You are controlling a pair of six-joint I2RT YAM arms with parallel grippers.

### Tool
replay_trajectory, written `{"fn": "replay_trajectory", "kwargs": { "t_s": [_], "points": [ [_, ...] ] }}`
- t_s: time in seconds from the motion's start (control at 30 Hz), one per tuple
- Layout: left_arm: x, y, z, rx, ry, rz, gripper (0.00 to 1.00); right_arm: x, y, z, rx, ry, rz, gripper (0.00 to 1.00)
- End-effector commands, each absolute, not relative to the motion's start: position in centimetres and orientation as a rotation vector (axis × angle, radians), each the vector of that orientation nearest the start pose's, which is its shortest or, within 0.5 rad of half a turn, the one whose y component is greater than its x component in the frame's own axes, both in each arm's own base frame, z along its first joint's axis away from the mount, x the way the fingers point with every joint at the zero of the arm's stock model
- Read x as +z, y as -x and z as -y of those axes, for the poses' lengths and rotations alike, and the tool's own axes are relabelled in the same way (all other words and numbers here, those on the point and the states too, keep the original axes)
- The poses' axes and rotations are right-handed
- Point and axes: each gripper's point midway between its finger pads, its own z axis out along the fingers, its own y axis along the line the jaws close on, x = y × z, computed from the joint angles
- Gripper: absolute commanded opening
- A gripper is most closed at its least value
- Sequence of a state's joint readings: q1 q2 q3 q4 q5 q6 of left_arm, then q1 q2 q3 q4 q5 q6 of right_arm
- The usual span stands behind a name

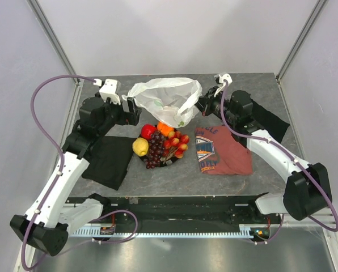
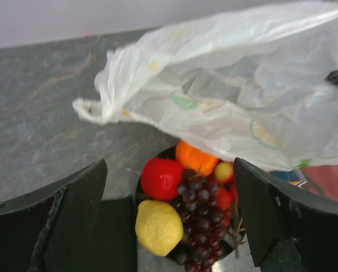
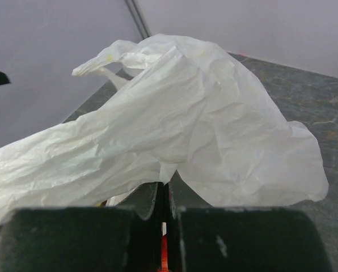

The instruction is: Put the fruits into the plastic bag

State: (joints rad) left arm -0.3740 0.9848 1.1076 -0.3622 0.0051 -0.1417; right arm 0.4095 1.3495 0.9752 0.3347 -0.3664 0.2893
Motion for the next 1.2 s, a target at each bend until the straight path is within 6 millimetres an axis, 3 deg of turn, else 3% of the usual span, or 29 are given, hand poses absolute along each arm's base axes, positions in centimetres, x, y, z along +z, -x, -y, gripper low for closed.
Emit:
{"fn": "replay_trajectory", "kwargs": {
  "t_s": [0.0,0.27,0.5,0.7,0.83,0.93,1.17],
  "points": [
    [28.5,-32.6,11.8,-0.256,-0.297,-1.901,0.99,31.4,-37.2,-25.7,0.980,0.447,-1.548,0.00],
    [28.4,-37.1,9.6,-0.089,-0.328,-1.929,0.99,31.7,-37.6,-25.0,1.103,0.466,-1.544,0.00],
    [31.7,-38.1,8.9,-0.208,-0.255,-1.830,0.99,33.5,-38.2,-22.7,1.090,0.485,-1.521,0.00],
    [34.6,-37.2,10.1,-0.447,-0.282,-1.720,0.99,35.7,-37.7,-20.4,1.198,0.455,-1.490,0.00],
    [36.3,-34.9,13.2,-0.630,-0.469,-1.607,0.99,37.8,-36.9,-19.2,1.265,0.456,-1.444,0.00],
    [36.4,-33.2,14.8,-0.729,-0.577,-1.569,0.99,38.5,-36.7,-18.6,1.260,0.445,-1.457,0.00],
    [36.4,-32.5,15.3,-0.742,-0.639,-1.534,0.99,40.9,-35.6,-17.6,1.301,0.406,-1.482,0.00]
  ]
}}
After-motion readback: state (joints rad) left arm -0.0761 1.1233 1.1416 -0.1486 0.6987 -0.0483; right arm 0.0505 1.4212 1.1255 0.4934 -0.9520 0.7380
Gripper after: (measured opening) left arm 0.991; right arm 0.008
